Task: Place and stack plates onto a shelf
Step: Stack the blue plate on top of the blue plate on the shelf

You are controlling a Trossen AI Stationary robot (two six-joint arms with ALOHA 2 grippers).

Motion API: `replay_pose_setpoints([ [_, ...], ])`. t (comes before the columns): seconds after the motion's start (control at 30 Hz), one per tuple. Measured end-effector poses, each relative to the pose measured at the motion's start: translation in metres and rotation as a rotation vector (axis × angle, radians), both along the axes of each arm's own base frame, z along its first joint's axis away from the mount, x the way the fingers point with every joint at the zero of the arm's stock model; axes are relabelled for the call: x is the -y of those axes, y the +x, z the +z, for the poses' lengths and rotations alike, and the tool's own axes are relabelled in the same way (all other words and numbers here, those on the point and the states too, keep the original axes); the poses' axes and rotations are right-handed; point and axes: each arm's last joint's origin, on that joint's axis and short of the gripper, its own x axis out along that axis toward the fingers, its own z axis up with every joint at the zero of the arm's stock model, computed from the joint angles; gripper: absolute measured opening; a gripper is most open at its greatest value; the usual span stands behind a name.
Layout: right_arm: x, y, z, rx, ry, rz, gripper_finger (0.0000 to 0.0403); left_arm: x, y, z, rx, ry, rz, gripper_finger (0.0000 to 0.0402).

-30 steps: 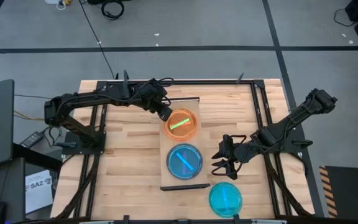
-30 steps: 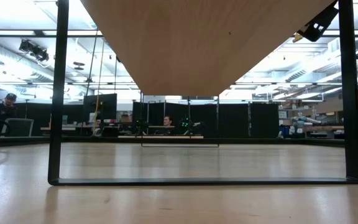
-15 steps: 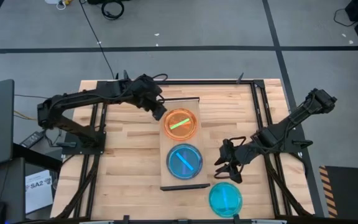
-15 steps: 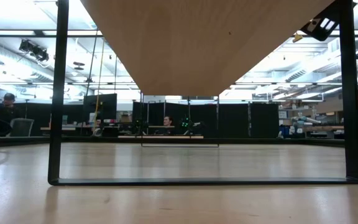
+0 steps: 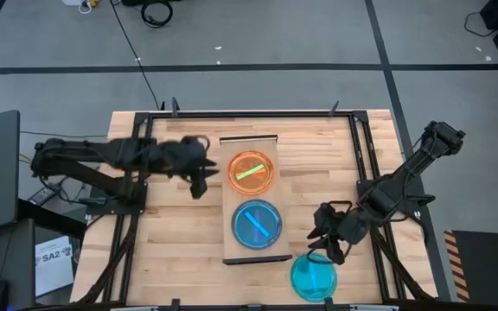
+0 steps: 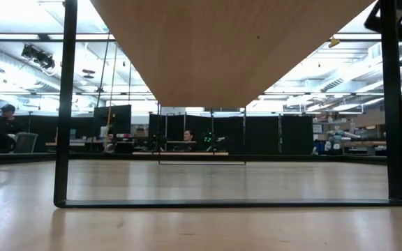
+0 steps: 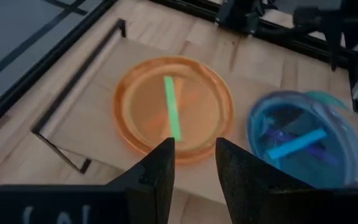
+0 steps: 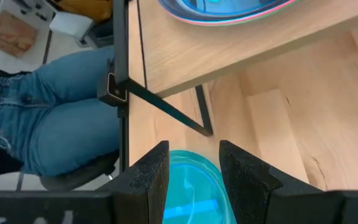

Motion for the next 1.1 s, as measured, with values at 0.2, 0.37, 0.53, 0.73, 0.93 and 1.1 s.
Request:
replay_pose_setpoints([
  [0.2, -0.010, -0.009, 0.000, 0.011, 0.008, -0.008, 0.0147, 0.034, 0.001, -0.017, 0.042, -0.001, -0.072, 0.0123],
  [0.37, -0.017, -0.021, -0.014, -0.032, 0.010, 0.038, 0.0147, 0.052, 0.006, -0.030, 0.129, -0.037, -0.132, 0.0123],
  [0.53, -0.022, -0.030, -0.032, -0.049, 0.051, 0.057, 0.0147, 0.064, 0.004, -0.032, 0.155, -0.047, -0.178, 0.0123],
  [0.73, -0.020, -0.036, -0.051, -0.051, 0.049, 0.069, 0.0147, 0.070, 0.003, -0.030, 0.170, -0.053, -0.201, 0.0123],
  [0.93, -0.013, -0.039, -0.068, -0.051, 0.014, 0.036, 0.0147, 0.072, 0.003, -0.030, 0.170, -0.053, -0.208, 0.0123],
  [1.1, -0.006, -0.039, -0.079, -0.029, -0.022, 0.003, 0.0147, 0.072, 0.003, -0.030, 0.171, -0.053, -0.208, 0.0123],
])
